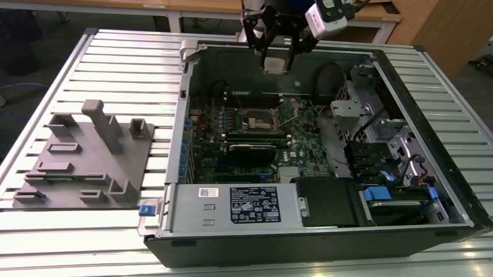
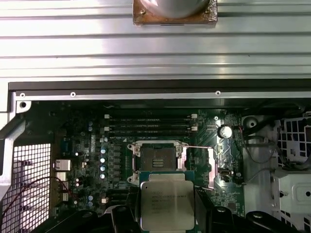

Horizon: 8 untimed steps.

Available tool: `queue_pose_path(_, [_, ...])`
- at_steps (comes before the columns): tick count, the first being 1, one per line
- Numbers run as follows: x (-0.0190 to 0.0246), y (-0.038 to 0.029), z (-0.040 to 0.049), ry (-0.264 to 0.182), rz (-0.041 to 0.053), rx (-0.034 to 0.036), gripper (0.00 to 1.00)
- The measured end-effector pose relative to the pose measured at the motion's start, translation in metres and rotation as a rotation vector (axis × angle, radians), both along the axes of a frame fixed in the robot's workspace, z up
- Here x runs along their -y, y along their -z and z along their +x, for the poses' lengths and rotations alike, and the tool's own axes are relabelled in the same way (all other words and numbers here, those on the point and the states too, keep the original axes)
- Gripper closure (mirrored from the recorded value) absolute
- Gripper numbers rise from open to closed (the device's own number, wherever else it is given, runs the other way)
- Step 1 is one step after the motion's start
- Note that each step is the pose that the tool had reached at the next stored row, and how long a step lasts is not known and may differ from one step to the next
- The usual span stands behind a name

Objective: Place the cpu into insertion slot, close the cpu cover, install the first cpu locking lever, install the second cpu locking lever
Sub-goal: 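Place the cpu into insertion slot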

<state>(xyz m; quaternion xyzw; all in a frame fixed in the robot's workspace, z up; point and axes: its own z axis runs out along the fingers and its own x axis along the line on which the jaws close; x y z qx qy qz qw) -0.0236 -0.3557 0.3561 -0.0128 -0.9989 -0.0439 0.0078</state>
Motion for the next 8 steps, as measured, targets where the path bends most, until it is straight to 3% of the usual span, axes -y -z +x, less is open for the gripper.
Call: queue_pose_path(8, [0.0000, 0.0042, 0.0000, 0.000, 0.0000, 0.0007, 0.46])
